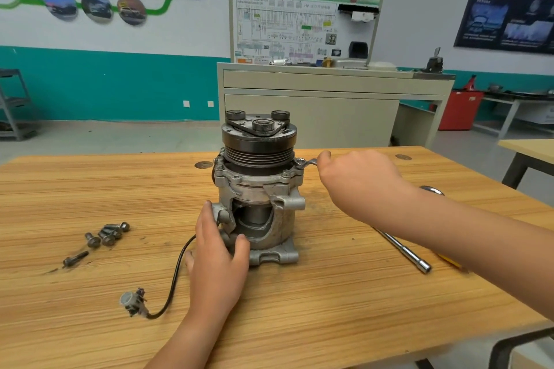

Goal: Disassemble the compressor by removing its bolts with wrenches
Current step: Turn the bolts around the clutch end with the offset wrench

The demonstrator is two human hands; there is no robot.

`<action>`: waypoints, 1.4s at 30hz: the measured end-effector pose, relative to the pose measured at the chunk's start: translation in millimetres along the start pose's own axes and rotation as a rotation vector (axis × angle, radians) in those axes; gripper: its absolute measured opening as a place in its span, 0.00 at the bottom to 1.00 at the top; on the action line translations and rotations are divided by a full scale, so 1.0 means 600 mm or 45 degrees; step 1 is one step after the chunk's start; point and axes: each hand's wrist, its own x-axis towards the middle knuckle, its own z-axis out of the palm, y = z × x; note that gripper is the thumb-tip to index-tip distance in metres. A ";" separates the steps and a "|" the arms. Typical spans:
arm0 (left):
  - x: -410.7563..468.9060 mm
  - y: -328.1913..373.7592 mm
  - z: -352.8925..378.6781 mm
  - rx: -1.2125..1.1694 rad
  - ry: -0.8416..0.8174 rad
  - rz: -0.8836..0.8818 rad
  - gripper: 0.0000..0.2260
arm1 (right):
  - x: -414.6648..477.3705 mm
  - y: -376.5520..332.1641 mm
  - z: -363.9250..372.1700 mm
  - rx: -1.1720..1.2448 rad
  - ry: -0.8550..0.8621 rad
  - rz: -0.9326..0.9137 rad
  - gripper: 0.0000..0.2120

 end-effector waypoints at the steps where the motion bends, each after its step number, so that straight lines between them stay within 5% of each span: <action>1: 0.000 0.000 0.000 -0.003 -0.006 -0.002 0.33 | 0.001 0.004 0.003 -0.017 0.018 -0.019 0.23; 14: 0.003 0.000 -0.003 0.024 -0.027 0.013 0.33 | 0.120 0.051 0.103 0.127 0.281 -0.194 0.18; 18: 0.000 0.001 -0.005 0.041 -0.017 0.016 0.33 | 0.131 0.029 0.117 0.388 0.626 -0.177 0.13; 23: 0.002 -0.001 -0.004 0.024 -0.015 0.014 0.33 | 0.071 0.059 0.087 0.777 0.954 0.153 0.10; 27: 0.002 -0.001 -0.004 -0.006 -0.011 0.015 0.32 | -0.002 0.075 0.057 0.619 0.848 0.039 0.12; 32: 0.001 0.000 -0.005 -0.027 -0.014 0.010 0.31 | -0.034 0.074 0.066 0.244 0.309 -0.003 0.10; 42: 0.000 0.002 -0.008 -0.035 -0.022 -0.003 0.31 | -0.018 0.033 0.011 0.026 0.050 -0.020 0.23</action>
